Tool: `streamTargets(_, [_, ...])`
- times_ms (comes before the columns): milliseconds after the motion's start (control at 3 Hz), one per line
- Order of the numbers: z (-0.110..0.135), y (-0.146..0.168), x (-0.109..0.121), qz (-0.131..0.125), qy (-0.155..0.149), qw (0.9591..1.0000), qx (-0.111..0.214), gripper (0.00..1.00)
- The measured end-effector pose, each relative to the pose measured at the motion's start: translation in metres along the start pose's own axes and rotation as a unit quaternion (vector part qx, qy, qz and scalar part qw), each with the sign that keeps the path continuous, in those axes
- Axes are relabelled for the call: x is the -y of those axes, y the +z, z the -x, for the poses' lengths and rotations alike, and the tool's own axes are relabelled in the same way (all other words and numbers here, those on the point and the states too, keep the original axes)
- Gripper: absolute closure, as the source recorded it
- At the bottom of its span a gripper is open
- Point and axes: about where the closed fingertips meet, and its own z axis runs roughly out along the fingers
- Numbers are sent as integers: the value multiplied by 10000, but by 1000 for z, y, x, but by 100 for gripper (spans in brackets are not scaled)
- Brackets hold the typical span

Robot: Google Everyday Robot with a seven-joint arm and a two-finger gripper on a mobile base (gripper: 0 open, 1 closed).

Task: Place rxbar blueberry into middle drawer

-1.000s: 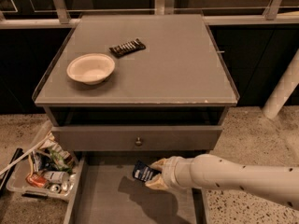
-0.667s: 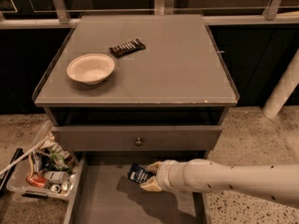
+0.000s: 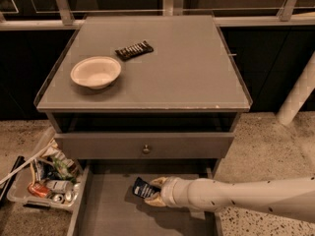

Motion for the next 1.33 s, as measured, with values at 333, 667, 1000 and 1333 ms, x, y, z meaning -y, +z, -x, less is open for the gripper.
streamTargets(333, [-33,20,9,52,19,9999,128,100])
streamTargets(667, [-59,32,23,149,204,9990,364,100])
streamTargets(1000, [-79,33,33,223,299,9983,452,100])
streamTargets(1333, [-92,26,33,285,115,9988,371,100])
